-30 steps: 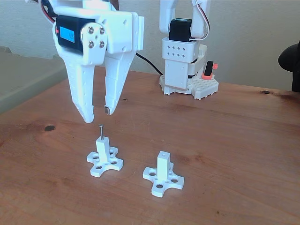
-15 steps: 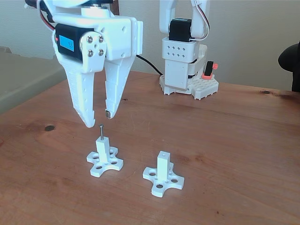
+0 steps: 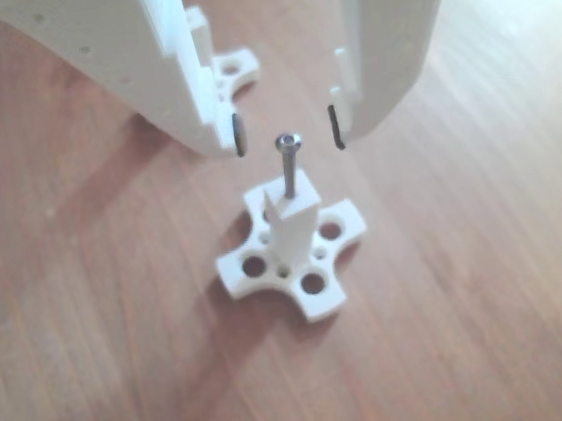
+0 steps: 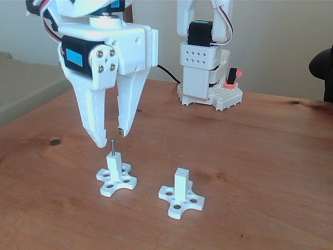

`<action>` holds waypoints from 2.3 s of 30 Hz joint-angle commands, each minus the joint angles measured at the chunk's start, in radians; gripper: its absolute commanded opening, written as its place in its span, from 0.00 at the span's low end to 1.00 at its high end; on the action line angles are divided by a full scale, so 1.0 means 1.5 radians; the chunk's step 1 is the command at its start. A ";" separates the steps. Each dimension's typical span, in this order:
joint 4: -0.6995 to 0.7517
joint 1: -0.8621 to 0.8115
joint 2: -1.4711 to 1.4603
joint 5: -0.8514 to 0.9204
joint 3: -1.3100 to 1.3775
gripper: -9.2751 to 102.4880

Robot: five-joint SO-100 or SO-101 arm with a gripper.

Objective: Grab the screw and set it in the hole.

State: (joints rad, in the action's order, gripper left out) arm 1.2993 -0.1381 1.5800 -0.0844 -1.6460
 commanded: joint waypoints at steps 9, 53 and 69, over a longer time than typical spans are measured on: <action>0.009 0.006 0.003 0.002 0.056 0.18; -0.002 0.006 -0.039 0.005 0.080 0.14; -0.007 0.006 -0.051 0.005 0.090 0.13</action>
State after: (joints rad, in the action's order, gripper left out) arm 1.2993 -0.1381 1.4818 -0.0844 -1.5923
